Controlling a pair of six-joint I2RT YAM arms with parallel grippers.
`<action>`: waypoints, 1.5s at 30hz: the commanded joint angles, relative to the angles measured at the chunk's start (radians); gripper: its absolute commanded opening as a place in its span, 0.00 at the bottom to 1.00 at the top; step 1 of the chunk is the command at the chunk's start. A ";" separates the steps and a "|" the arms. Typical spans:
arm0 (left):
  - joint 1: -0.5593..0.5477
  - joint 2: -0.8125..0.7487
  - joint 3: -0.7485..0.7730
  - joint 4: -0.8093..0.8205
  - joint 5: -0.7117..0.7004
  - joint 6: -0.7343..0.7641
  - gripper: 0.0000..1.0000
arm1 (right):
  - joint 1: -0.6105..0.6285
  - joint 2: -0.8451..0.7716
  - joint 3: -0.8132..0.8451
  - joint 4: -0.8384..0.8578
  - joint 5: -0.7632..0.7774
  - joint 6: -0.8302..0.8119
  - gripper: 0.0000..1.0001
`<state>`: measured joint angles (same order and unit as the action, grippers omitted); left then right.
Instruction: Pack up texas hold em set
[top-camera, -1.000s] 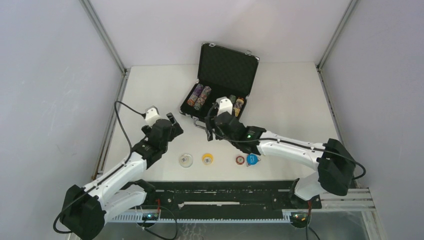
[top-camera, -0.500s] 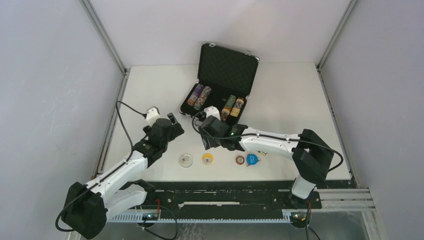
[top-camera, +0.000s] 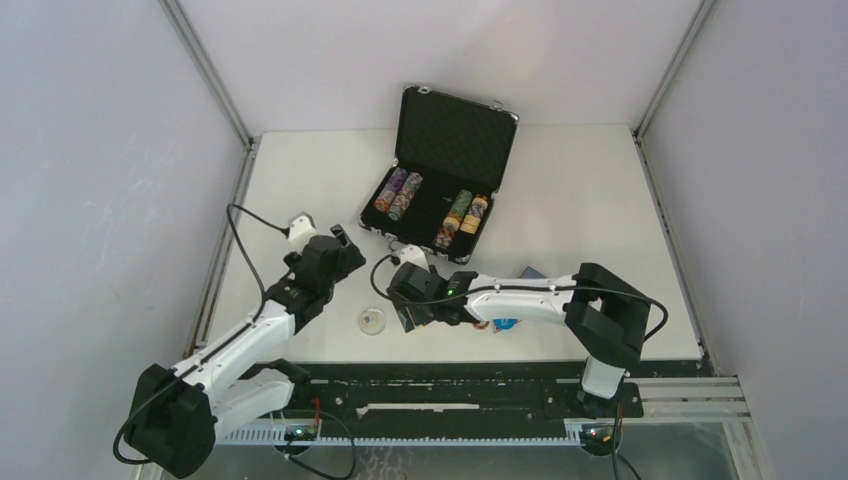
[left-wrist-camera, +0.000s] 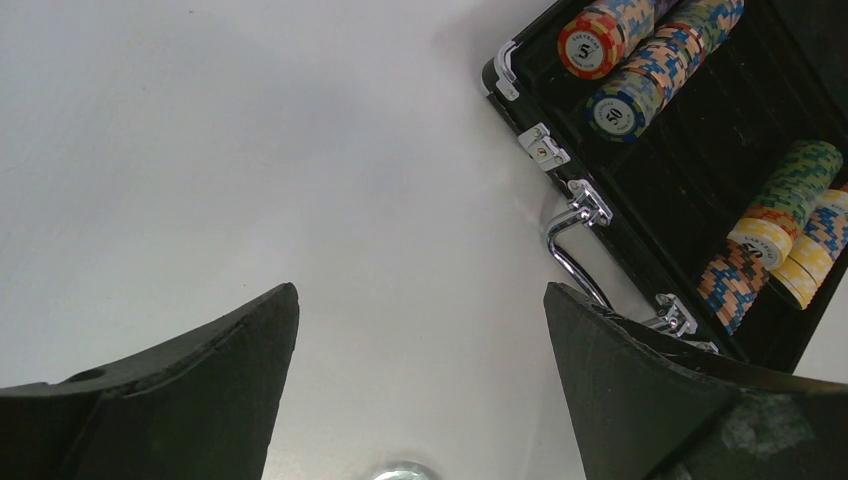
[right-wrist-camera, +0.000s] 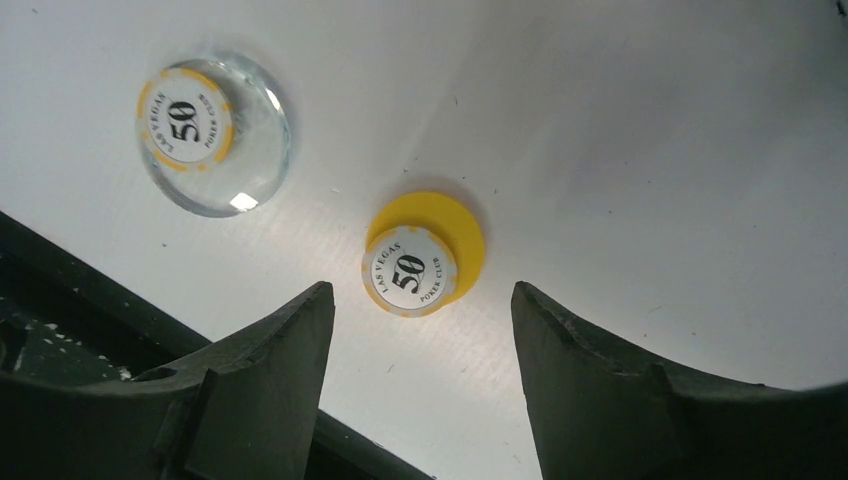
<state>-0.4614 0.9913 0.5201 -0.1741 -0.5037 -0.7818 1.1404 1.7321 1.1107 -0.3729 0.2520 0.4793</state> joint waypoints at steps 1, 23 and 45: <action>0.006 -0.012 -0.007 0.022 0.005 -0.014 0.97 | 0.008 0.007 -0.011 0.009 0.003 0.033 0.73; -0.062 -0.137 -0.078 0.096 -0.152 -0.050 0.92 | 0.059 0.085 0.072 0.100 0.061 0.104 0.81; -0.063 -0.110 -0.058 0.083 -0.177 -0.004 0.93 | 0.090 0.104 0.049 0.052 0.117 0.130 0.78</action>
<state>-0.5198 0.9112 0.4564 -0.1139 -0.6525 -0.8040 1.2247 1.8149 1.1137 -0.3111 0.3492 0.5827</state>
